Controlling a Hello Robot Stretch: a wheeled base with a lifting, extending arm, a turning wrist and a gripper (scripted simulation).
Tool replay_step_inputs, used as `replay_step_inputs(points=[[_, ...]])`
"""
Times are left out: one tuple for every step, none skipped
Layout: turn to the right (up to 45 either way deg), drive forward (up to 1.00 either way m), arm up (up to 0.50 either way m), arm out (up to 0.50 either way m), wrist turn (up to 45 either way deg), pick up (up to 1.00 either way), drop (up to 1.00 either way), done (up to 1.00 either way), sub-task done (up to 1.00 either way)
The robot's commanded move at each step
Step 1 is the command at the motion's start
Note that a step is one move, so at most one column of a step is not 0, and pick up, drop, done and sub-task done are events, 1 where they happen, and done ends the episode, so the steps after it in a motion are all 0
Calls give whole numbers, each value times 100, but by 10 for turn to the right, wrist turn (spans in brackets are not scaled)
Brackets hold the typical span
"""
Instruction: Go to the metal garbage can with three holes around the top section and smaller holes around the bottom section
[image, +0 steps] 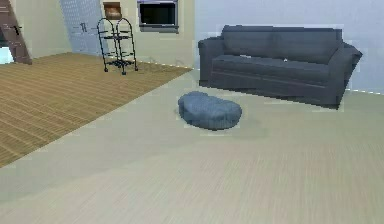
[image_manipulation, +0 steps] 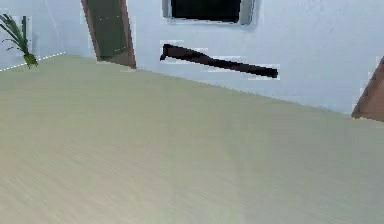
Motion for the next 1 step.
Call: replay_step_inputs(points=[[270, 0, 0, 0, 0, 0, 0, 0, 0]])
